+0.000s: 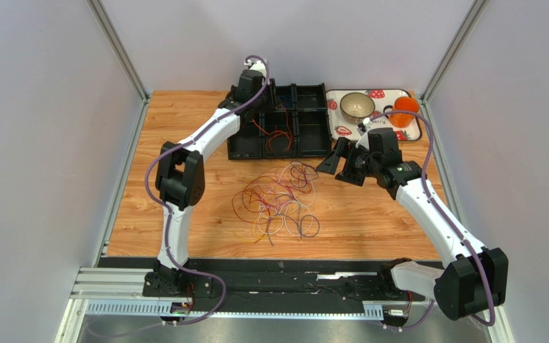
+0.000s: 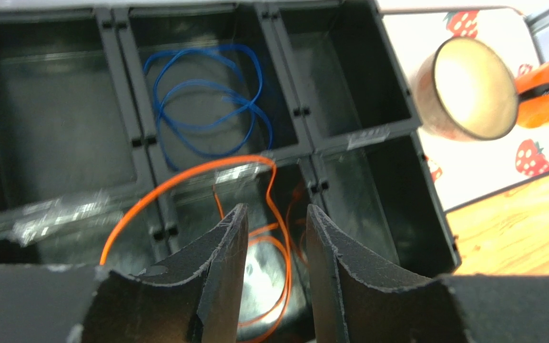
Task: Untangle the cables
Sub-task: Place the cable in the bin.
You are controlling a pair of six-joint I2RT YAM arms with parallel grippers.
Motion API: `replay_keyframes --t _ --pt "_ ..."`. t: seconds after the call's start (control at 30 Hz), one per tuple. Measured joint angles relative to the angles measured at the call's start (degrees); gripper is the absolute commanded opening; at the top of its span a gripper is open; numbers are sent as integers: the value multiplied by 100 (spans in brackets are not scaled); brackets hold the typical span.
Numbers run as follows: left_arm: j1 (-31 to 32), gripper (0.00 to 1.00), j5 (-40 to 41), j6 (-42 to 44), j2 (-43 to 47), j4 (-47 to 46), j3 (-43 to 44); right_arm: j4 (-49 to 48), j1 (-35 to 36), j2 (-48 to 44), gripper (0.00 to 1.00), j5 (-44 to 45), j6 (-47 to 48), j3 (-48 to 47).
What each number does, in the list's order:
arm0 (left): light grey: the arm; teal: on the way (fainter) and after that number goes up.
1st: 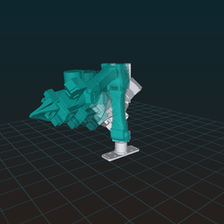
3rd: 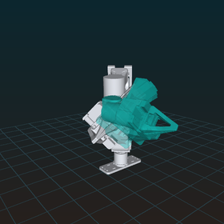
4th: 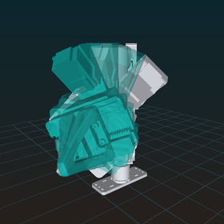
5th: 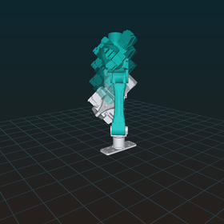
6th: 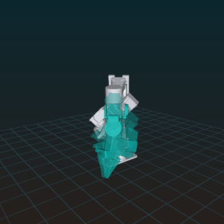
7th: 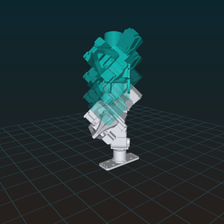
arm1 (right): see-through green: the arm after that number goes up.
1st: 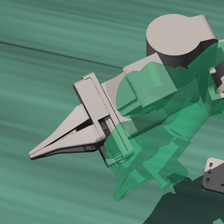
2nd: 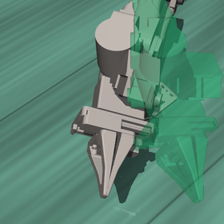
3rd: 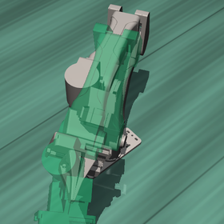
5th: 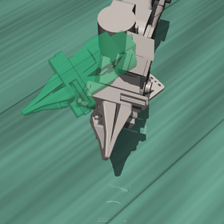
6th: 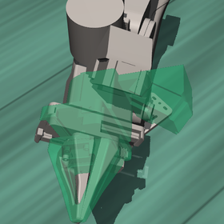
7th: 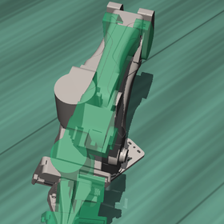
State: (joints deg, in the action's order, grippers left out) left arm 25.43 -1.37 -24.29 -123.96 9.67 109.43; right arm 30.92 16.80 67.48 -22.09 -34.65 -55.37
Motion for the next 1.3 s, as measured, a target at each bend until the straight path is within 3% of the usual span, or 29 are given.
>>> replay_keyframes --t 0.23,0.63,0.83,1.03,1.3 --pt "0 45 57 42 1137 634 -656 -149 131 354 82 13 -153 -437" --pt "0 49 1086 125 5466 2365 -3003 -269 826 2468 81 127 -240 -2721" --pt "0 48 1355 -125 7136 3834 -4072 -149 1145 3783 80 511 -214 -4216" --pt "4 46 1823 -223 8048 4784 -4151 -146 1322 4935 77 811 -284 -5396" --pt "2 46 2087 -188 8408 4972 -4859 -367 1460 5991 76 1486 -348 -6135"
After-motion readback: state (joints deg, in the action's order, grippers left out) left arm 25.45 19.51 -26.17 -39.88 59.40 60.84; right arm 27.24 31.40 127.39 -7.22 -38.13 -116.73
